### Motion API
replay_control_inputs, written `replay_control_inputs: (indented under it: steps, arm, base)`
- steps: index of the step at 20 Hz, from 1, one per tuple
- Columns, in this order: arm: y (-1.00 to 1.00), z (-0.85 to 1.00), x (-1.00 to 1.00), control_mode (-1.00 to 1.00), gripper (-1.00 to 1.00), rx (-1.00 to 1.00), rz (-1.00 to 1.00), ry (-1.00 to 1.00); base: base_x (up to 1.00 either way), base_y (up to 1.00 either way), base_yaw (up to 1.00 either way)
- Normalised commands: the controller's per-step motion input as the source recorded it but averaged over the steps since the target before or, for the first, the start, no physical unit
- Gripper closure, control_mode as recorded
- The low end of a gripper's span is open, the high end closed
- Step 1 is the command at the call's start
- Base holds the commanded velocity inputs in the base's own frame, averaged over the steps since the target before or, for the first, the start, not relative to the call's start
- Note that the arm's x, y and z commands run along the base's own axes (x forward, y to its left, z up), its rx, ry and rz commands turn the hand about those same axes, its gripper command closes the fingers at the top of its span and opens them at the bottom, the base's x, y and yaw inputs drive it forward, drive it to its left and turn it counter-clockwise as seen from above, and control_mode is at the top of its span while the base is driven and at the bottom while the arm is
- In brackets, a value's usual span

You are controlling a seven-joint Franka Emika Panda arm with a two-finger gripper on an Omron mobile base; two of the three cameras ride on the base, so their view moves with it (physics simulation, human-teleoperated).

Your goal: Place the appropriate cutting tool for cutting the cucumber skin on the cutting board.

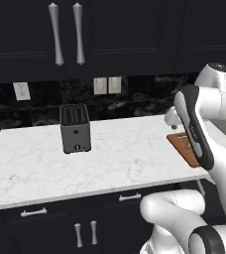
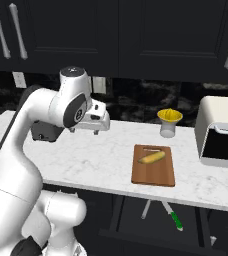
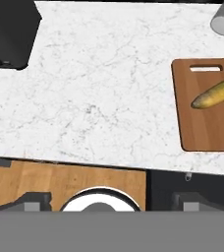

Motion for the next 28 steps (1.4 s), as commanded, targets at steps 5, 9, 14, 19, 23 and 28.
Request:
replay_control_inputs:
  steps: [5,9,14,19,23,28]
  arm:
    - [-0.83,-0.31,-0.29,-1.00,-1.00,0.00,0.00,0.00]
    - [-0.58,-0.26,-0.15,-1.00,-1.00,0.00,-0.01,0.00]
    - [-0.43,-0.29,0.00,-1.00,-1.00,0.00,-0.04,0.14]
    - [-0.46,-0.22,0.00,-1.00,-1.00,0.00,-0.04,0.18]
    - [-0.51,-0.17,0.00,-1.00,-1.00,0.00,-0.03,0.12]
    - [-0.41,-0.20,0.00,-1.00,-1.00,0.00,-0.04,0.11]
  base:
    - [0.00,0.00,0.00]
    - [0.00,0.00,0.00]
    - [0.00,0.00,0.00]
    - [0.00,0.00,0.00]
    - [0.00,0.00,0.00]
    - [0.00,0.00,0.00]
